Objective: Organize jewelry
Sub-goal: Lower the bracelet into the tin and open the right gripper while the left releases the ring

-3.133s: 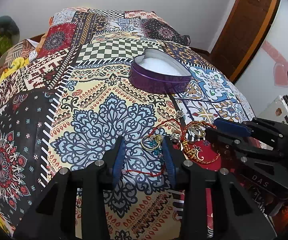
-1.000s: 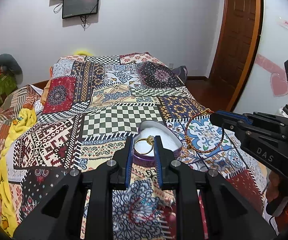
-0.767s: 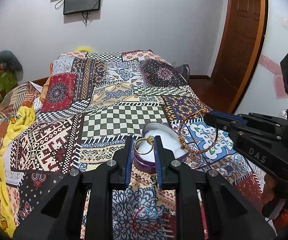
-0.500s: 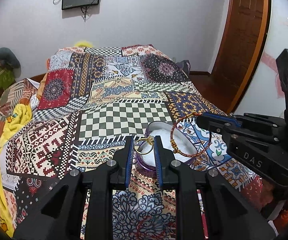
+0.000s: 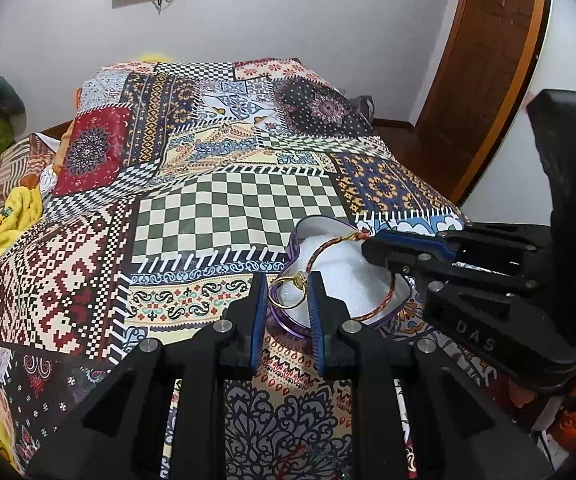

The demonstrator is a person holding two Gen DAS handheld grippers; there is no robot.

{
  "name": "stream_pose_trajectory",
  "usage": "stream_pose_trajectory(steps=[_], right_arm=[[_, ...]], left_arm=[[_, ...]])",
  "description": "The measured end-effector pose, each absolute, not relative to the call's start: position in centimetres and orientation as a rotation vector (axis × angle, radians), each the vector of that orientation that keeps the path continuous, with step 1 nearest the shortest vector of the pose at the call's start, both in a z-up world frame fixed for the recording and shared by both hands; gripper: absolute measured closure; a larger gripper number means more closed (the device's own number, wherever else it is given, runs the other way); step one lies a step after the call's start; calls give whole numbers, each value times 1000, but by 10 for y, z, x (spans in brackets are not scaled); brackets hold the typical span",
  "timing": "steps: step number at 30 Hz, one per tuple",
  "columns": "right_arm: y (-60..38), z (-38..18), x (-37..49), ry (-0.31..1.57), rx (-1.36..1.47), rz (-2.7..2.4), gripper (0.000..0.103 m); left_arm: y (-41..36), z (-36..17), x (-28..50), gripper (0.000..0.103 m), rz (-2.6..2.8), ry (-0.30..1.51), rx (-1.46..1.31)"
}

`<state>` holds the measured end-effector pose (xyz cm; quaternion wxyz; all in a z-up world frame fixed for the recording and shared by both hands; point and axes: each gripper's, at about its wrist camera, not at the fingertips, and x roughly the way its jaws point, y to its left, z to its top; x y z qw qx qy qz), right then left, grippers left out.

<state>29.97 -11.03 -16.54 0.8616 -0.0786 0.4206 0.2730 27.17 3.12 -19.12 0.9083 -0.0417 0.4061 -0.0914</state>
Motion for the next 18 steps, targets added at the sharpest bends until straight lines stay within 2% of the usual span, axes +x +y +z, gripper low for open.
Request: stream_pose_trajectory(steps=[18], right_arm=[[-117, -177, 302, 982, -194, 637, 95]], left_arm=[[17, -185, 278, 84, -221, 826, -44]])
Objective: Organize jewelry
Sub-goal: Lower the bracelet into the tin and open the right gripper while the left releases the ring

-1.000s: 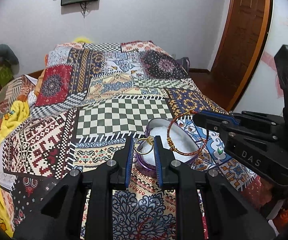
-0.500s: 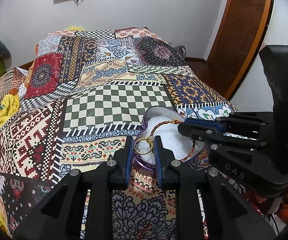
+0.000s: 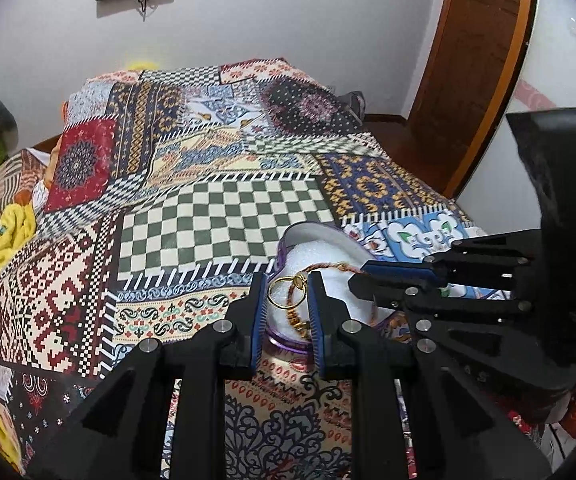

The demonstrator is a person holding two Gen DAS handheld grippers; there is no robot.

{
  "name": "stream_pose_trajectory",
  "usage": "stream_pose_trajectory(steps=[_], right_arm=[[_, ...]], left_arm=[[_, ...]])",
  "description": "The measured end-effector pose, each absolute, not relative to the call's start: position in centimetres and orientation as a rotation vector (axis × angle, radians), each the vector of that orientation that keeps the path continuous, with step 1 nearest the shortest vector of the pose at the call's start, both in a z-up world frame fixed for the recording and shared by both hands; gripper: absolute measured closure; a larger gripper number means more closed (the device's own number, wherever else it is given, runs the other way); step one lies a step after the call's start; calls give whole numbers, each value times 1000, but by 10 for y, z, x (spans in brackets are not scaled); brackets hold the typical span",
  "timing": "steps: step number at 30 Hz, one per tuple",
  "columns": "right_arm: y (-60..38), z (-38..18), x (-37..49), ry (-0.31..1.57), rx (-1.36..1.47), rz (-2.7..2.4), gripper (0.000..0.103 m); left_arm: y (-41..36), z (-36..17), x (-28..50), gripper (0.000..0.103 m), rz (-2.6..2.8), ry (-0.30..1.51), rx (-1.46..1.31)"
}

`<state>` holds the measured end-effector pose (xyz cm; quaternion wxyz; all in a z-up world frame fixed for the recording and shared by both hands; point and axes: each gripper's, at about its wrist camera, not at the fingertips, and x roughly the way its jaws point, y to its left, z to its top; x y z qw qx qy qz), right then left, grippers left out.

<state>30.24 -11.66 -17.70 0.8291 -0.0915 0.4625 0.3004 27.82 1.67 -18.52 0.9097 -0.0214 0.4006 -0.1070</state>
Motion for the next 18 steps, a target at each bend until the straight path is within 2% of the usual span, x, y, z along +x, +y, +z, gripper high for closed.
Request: stream_pose_trajectory(steps=[18], right_arm=[[-147, -154, 289, 915, -186, 552, 93]], left_arm=[[-5, -192, 287, 84, -263, 884, 1]])
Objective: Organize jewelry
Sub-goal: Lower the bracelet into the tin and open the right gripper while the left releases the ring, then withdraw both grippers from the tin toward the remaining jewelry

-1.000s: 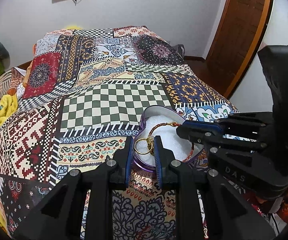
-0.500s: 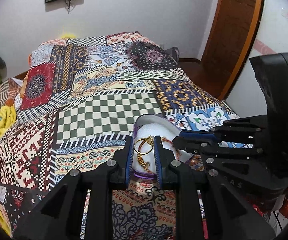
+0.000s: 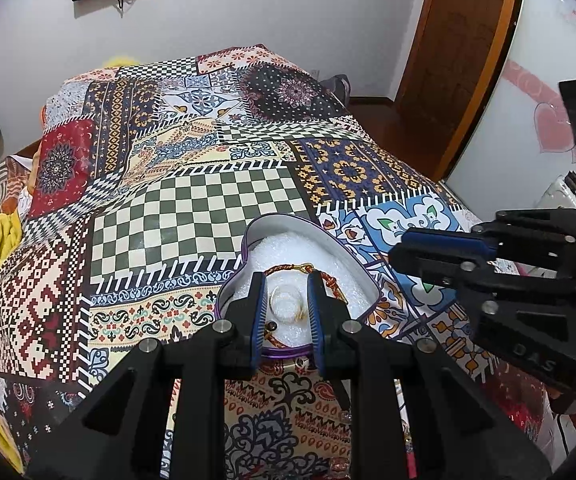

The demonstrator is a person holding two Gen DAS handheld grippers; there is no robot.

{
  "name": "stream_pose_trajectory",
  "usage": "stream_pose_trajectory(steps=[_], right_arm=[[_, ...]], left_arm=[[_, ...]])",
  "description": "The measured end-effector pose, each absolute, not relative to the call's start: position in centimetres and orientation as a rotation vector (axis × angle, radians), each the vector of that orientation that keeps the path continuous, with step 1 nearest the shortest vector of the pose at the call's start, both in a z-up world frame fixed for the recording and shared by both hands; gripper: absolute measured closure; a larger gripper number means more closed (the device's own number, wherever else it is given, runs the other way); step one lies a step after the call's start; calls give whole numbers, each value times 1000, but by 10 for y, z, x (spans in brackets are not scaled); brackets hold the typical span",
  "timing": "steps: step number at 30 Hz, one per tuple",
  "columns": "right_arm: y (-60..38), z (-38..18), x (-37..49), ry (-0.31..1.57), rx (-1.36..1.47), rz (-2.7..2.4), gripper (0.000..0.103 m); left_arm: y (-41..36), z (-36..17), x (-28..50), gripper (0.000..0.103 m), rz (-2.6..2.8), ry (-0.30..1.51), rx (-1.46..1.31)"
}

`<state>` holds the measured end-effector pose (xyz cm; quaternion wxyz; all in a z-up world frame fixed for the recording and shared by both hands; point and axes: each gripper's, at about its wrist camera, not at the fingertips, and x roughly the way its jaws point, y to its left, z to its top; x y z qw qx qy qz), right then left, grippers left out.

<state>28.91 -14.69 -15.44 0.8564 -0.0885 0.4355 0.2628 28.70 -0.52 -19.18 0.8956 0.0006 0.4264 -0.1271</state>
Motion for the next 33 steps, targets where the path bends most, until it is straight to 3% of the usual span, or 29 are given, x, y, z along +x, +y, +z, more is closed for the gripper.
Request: stream_pose_trajectory(steps=[8, 10, 13, 22, 33], right_arm=[[-146, -142, 276, 883, -182, 542, 88], [-145, -137, 271, 868, -190, 538, 78], [-146, -128, 263, 832, -185, 532, 61], [-147, -101, 236, 761, -165, 531, 60], [-147, -101, 211, 764, -153, 540, 60]], left_arm=[[-4, -176, 273, 79, -239, 853, 34], [-2, -171, 268, 69, -226, 839, 38], [2, -161, 257, 66, -207, 815, 47], [20, -132, 223, 56, -165, 768, 53], [38, -140, 194, 55, -143, 808, 50]])
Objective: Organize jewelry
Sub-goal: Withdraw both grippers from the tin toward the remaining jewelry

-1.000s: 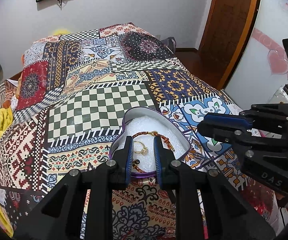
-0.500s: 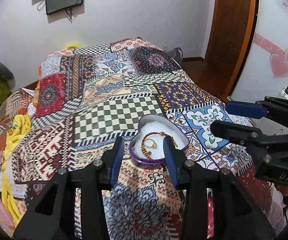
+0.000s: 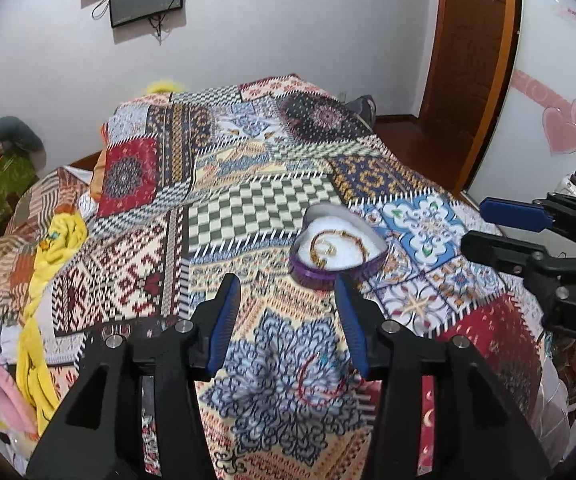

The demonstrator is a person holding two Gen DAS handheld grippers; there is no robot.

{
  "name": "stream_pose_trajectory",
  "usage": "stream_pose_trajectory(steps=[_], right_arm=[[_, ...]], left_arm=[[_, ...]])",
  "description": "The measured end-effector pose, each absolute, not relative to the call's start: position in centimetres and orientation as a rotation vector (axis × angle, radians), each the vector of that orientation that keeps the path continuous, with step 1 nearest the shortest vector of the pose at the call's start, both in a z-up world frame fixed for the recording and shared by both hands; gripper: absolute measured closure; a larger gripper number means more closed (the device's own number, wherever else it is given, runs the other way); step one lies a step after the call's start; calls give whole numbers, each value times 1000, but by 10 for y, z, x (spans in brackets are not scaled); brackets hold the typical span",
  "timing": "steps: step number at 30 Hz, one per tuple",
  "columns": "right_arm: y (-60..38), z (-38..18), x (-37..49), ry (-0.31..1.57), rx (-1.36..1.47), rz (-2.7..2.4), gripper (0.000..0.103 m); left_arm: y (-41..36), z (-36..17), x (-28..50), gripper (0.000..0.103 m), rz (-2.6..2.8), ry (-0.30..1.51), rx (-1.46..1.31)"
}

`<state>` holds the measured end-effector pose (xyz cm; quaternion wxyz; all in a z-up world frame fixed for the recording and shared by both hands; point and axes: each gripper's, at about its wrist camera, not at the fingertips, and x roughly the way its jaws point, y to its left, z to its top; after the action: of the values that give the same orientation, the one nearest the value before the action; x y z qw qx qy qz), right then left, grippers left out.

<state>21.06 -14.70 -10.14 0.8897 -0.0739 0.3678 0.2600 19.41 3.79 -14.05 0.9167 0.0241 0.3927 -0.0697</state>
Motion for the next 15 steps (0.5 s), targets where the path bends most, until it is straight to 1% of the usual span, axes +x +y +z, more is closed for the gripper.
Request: stream_pose_trajectory(steps=[8, 15], right_arm=[[-148, -125, 200, 825, -174, 540, 60], [-149, -155, 193, 903, -201, 540, 60]], left_arm=[[50, -170, 183, 55, -127, 898, 62], [55, -195, 177, 55, -116, 973, 18]])
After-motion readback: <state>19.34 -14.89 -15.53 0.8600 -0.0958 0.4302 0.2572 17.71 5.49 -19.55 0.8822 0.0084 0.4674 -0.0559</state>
